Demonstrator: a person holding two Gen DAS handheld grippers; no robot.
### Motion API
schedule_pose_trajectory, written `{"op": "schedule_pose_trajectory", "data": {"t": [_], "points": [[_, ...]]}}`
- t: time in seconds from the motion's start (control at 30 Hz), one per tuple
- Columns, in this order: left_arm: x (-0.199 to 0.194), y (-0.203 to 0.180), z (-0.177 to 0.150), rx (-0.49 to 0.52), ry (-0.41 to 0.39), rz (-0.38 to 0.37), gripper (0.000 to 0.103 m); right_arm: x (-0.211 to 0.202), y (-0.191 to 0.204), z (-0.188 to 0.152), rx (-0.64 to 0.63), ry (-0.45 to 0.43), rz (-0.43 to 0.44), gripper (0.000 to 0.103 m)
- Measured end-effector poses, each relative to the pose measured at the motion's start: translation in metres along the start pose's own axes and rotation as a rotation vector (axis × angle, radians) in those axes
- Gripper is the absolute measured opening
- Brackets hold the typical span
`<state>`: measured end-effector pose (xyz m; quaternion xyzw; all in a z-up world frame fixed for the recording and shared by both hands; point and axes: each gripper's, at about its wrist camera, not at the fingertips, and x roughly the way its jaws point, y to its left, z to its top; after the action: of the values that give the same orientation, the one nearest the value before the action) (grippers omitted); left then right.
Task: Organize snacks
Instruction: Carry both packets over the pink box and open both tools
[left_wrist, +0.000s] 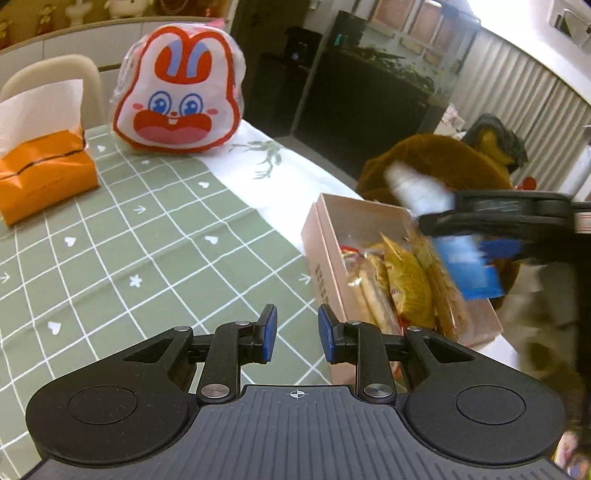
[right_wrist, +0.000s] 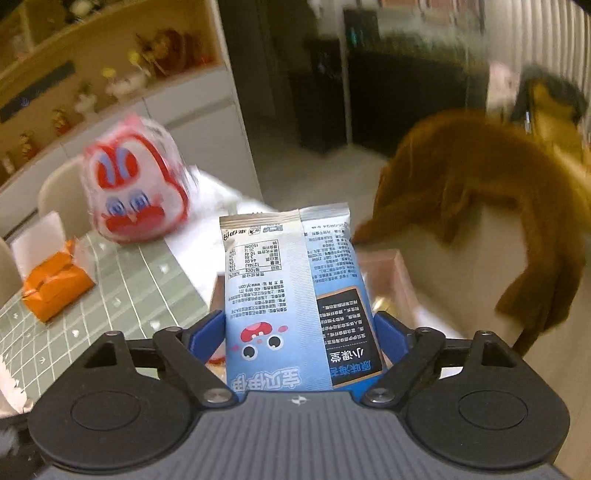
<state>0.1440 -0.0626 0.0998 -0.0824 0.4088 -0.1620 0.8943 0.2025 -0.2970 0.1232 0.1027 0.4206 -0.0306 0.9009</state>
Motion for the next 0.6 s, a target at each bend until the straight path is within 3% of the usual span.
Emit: {"op": "schedule_pose_trajectory", "data": {"t": [0.07,0.33,0.43,0.6], "points": [[0.004,0.000,0.000,0.001,0.012,-0.015,0.028,0.010,-0.001,-0.007,0.030,0.033,0.014,0.086],[0.021,-0.002,0.007,-0.075,0.027,-0.120,0.028,-0.007,-0.024,-0.014,0.008,-0.003,0.033,0.086],[0.037,-0.010,0.015,-0.090,0.024,-0.115,0.028,-0.016,-0.040,-0.015,0.015,-0.030,-0.012,0.086],[0.054,-0.036,0.033,-0.085,0.003,-0.183,0.026,-0.023,-0.061,-0.027,0.008,-0.047,-0.064,0.085]]}}
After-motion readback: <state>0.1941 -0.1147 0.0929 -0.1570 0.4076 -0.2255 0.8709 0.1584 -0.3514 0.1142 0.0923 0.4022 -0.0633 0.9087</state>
